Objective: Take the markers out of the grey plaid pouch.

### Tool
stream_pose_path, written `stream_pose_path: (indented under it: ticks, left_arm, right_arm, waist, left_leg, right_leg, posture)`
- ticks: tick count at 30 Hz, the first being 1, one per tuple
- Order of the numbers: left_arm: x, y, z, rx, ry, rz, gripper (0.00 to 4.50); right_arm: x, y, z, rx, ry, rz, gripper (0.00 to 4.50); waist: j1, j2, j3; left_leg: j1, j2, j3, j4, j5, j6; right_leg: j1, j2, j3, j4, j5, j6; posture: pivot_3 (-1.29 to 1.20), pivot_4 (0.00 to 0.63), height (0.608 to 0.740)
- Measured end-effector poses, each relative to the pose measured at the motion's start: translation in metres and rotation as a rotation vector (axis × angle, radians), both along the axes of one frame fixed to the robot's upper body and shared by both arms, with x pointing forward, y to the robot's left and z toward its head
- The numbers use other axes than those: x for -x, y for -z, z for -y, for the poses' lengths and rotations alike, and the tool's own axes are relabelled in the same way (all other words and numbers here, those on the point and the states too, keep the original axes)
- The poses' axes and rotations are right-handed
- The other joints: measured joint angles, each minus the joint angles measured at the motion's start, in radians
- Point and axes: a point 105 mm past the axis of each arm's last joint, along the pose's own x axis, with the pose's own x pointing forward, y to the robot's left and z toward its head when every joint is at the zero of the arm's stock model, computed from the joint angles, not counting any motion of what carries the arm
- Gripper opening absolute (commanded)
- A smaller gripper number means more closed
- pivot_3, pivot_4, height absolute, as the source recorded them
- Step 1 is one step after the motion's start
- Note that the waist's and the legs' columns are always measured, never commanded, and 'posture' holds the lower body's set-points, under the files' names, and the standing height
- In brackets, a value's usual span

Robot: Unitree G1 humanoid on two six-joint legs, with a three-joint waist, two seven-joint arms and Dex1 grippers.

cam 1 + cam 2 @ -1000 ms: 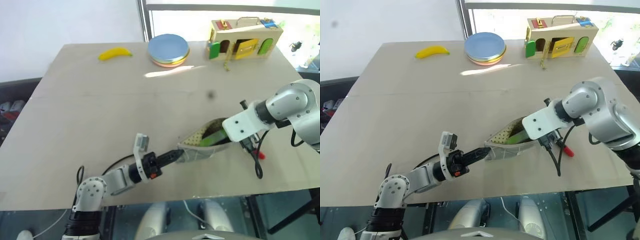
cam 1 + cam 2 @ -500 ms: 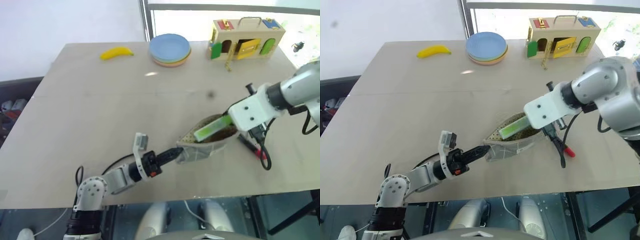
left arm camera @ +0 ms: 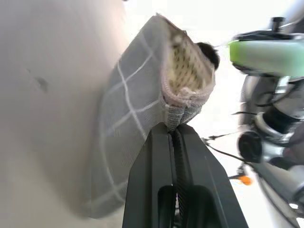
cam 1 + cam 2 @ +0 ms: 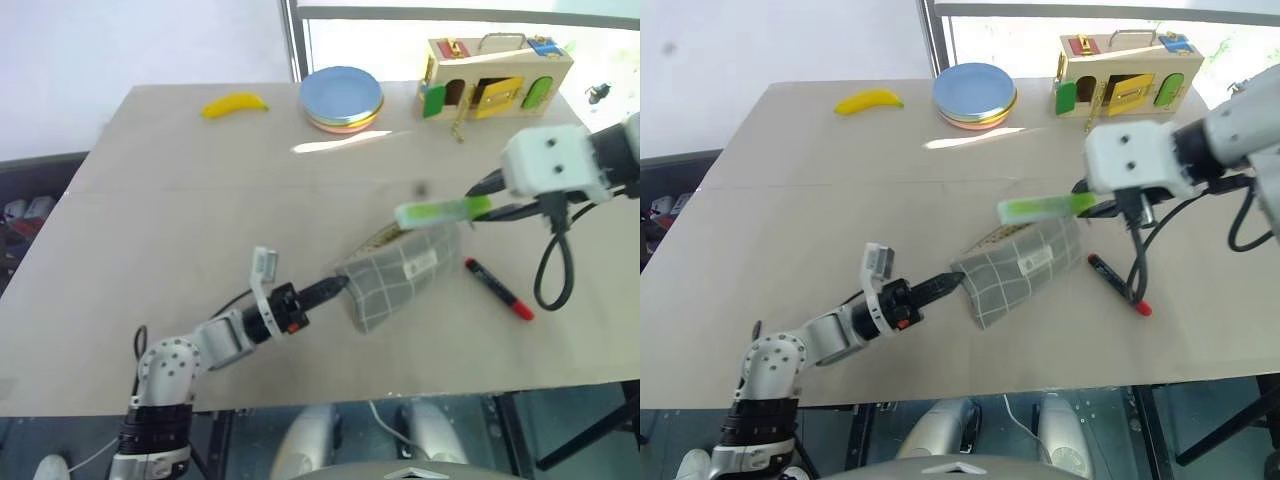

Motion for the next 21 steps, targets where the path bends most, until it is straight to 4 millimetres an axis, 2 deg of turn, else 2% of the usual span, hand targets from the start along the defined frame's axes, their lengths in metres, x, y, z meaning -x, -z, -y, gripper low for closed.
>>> stream_pose_path:
  ticks: [2, 3, 6, 10, 13, 16, 17, 18, 21]
  left_arm:
    - [-0.003, -0.01, -0.005, -0.061, -0.006, 0.073, 0.0]
    - [-0.005, -0.021, -0.008, -0.097, -0.012, 0.137, 0.0]
    - [-0.008, -0.036, -0.017, -0.193, -0.043, 0.257, 0.0]
    - [-0.012, -0.045, -0.037, -0.344, -0.118, 0.375, 0.0]
    - [-0.013, -0.05, -0.043, -0.434, -0.136, 0.454, 0.0]
    - [-0.014, -0.056, -0.047, -0.507, -0.15, 0.528, 0.0]
    - [-0.015, -0.058, -0.049, -0.543, -0.16, 0.56, 0.0]
    - [-0.016, -0.058, -0.051, -0.559, -0.167, 0.573, 0.0]
    - [-0.019, -0.06, -0.055, -0.604, -0.195, 0.612, 0.0]
  right_arm:
    - [0.0, 0.003, 0.012, -0.064, 0.059, -0.046, 0.8]
    - [0.0, 0.011, 0.017, -0.107, 0.093, -0.088, 0.8]
    - [0.001, 0.032, 0.029, -0.239, 0.18, -0.183, 0.8]
    - [-0.001, 0.075, 0.055, -0.384, 0.361, -0.33, 0.8]
    - [-0.008, 0.101, 0.077, -0.445, 0.523, -0.343, 0.8]
    - [-0.018, 0.12, 0.099, -0.424, 0.665, -0.321, 0.8]
    - [-0.023, 0.128, 0.111, -0.386, 0.728, -0.294, 1.3]
    - [-0.024, 0.133, 0.116, -0.367, 0.753, -0.287, 1.84]
    - [-0.026, 0.148, 0.127, -0.271, 0.79, -0.261, 3.03]
  waist:
    - [0.006, -0.001, 0.0]
    - [0.011, -0.001, 0.001]
    - [0.014, -0.002, 0.001]
    - [0.013, -0.001, 0.001]
    - [0.013, 0.0, 0.001]
    - [0.01, 0.0, 0.001]
    - [0.01, 0.0, 0.001]
    - [0.01, 0.0, 0.001]
    - [0.011, 0.0, 0.001]
  left_leg:
    - [0.0, 0.0, 0.0, 0.0, 0.0, 0.0]
    - [-0.001, 0.0, 0.0, 0.0, 0.0, 0.0]
    - [-0.003, 0.0, -0.001, -0.001, 0.0, 0.0]
    - [-0.01, -0.001, 0.001, 0.002, 0.0, 0.0]
    - [-0.01, -0.001, 0.001, 0.002, 0.0, 0.0]
    - [-0.01, -0.001, 0.002, 0.002, 0.0, 0.0]
    - [-0.01, -0.001, 0.003, 0.002, 0.0, 0.0]
    - [-0.01, -0.001, 0.003, 0.002, 0.0, 0.0]
    - [-0.01, -0.001, 0.003, 0.001, 0.0, 0.0]
  right_leg:
    - [0.0, 0.0, 0.0, -0.001, 0.0, 0.0]
    - [-0.001, 0.0, 0.0, -0.001, 0.0, 0.0]
    - [-0.003, -0.001, -0.001, -0.001, 0.0, 0.0]
    - [-0.01, -0.002, 0.0, 0.002, 0.0, 0.0]
    - [-0.01, -0.001, 0.0, 0.002, 0.0, 0.0]
    - [-0.01, 0.0, 0.002, 0.003, 0.0, 0.0]
    - [-0.01, 0.0, 0.002, 0.003, 0.0, 0.0]
    - [-0.01, 0.0, 0.002, 0.003, 0.0, 0.0]
    - [-0.011, 0.0, 0.002, 0.003, 0.0, 0.0]
  posture:
    - [0.0, 0.15, 0.74]
    - [0.0, 0.15, 0.74]
    - [0.0, 0.15, 0.74]
    - [0.0, 0.15, 0.74]
    - [0.0, 0.15, 0.74]
    - [0.0, 0.15, 0.74]
    - [0.0, 0.15, 0.74]
    - [0.0, 0.15, 0.74]
    - [0.0, 0.15, 0.74]
